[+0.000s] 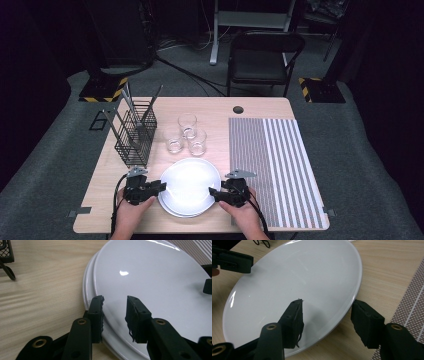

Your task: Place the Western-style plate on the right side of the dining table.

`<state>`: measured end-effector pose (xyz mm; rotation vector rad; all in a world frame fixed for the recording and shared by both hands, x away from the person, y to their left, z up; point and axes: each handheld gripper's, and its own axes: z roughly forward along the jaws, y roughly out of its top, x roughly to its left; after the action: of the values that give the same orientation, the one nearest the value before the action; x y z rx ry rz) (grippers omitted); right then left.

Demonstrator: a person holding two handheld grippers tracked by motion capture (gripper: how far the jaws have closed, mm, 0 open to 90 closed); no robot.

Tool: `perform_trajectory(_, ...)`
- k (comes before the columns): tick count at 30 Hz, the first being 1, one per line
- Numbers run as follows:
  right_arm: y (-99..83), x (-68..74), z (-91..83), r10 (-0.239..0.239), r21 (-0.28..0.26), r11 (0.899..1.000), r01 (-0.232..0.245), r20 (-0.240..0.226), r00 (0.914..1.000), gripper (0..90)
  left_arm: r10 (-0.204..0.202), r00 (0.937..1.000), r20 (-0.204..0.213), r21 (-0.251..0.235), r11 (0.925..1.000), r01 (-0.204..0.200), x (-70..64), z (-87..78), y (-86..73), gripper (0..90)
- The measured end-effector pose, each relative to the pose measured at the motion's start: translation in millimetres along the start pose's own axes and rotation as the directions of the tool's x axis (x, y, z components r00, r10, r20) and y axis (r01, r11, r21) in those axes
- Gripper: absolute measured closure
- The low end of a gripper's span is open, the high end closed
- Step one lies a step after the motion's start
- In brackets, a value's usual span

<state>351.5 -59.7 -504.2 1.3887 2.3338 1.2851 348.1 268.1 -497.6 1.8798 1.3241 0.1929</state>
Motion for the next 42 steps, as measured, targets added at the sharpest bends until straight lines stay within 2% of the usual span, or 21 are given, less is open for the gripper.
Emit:
perform_trajectory(6, 1.1, -1.1, -2.1, 0.003, -0.007, 1.0, -0.002, 0.012, 0.9999, 42.9, 0.002, 1.0, 0.001, 0.0, 1.0, -0.002, -2.8, 3.1, -1.0, 66.1)
perform_trajectory(11, 1.9, -4.0, -4.1, 0.029, -0.017, 0.999, -0.028, 0.022, 0.9994, 43.1, 0.002, 1.0, 0.003, 0.008, 1.0, -0.002, -5.7, 6.8, -1.9, 65.7)
perform_trajectory(17, 1.5, -7.0, -5.9, 0.043, 0.002, 0.999, -0.043, 0.032, 0.9985, 45.2, -0.006, 0.9999, 0.016, 0.01, 0.9999, 0.006, -7.3, 9.1, -3.3, 65.6)
perform_trajectory(18, 1.9, -8.2, -6.4, 0.033, -0.001, 0.999, -0.033, 0.037, 0.9988, 45.6, -0.006, 0.9998, 0.02, 0.011, 0.9999, 0.005, -7.3, 9.4, -3.5, 65.5)
perform_trajectory(22, 3.8, -7.6, -9.6, 0.041, 0.011, 0.999, -0.042, 0.056, 0.9976, 47.6, -0.004, 0.9998, 0.018, 0.012, 0.9999, 0.004, -8.8, 9.6, -4.3, 64.5)
perform_trajectory(24, 9.6, -4.4, -16.4, 0.026, 0.034, 0.999, -0.029, 0.082, 0.9963, 50.8, -0.001, 0.9999, 0.013, 0.008, 1.0, 0.001, -10.0, 9.8, -4.9, 63.2)
perform_trajectory(26, 11.9, -2.7, -20.6, 0.022, 0.033, 0.999, -0.025, 0.088, 0.9958, 51.6, -0.005, 0.9999, 0.014, 0.009, 0.9999, 0.005, -11.7, 9.5, -6.0, 62.8)
perform_trajectory(30, 7.8, 0.4, -25.0, 0.02, 0.049, 0.998, -0.025, 0.105, 0.9942, 52.1, -0.005, 0.9999, 0.011, 0.004, 1.0, 0.005, -12.8, 9.7, -6.9, 61.9)
perform_trajectory(32, 2.7, -0.5, -25.3, 0.04, 0.054, 0.998, -0.046, 0.099, 0.9942, 52.2, -0.004, 0.9999, 0.011, 0.004, 1.0, 0.004, -13.7, 10.0, -7.1, 61.5)
perform_trajectory(35, -0.7, -3.0, -24.4, 0.046, 0.049, 0.998, -0.051, 0.091, 0.9947, 52.8, -0.005, 0.9999, 0.012, 0.005, 1.0, 0.005, -13.9, 9.9, -7.2, 59.7)
perform_trajectory(37, -4.5, -4.4, -23.4, 0.065, 0.032, 0.997, -0.066, 0.044, 0.9969, 53.8, -0.002, 0.9999, 0.016, 0.003, 1.0, 0.002, -13.8, 10.4, -6.8, 58.3)
perform_trajectory(42, -4.6, -6.5, -23.2, 0.077, 0.035, 0.996, -0.078, 0.031, 0.9965, 55.3, -0.002, 0.9998, 0.018, 0.003, 1.0, 0.002, -14.4, 11.5, -6.6, 57.5)
